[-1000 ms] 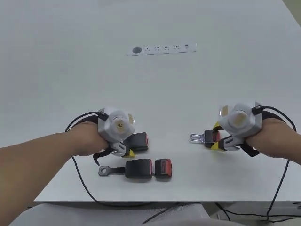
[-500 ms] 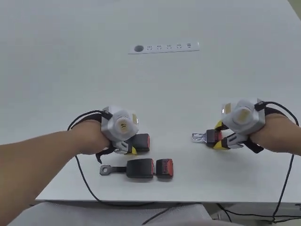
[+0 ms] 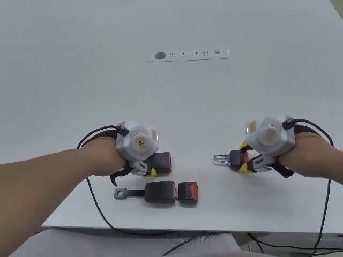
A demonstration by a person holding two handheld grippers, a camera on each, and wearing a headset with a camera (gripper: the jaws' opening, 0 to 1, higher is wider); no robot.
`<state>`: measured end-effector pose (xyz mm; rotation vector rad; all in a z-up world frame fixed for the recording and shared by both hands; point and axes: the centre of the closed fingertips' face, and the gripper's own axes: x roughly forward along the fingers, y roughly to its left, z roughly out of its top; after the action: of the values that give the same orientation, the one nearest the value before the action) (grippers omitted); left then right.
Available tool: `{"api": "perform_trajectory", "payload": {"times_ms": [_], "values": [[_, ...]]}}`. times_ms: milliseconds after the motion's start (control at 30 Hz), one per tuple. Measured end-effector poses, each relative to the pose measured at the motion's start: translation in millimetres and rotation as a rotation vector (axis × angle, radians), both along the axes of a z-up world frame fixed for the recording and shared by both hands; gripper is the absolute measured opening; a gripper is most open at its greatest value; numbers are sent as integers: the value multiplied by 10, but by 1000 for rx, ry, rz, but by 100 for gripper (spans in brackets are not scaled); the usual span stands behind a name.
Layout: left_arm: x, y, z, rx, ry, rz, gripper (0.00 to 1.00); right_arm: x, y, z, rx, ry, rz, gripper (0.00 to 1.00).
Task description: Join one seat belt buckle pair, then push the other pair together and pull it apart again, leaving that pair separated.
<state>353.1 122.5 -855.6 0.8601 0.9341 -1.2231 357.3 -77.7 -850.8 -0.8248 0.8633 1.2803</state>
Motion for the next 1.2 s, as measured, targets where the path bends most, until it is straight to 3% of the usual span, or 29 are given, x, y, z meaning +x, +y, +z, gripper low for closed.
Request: {"api": "perform_trajectory", "payload": {"times_ms": [567,800,1200], "values": [[-12,-1,-9,16,-3,10,33,-95,668,10,63,-9,19,32],[-19,3,-12,15,-5,31,33,-85,912,-7,53,-17,70,32],[-17,-1,-15,35,10,13,33,-18,1118,-6,36,-8,92,32]]}}
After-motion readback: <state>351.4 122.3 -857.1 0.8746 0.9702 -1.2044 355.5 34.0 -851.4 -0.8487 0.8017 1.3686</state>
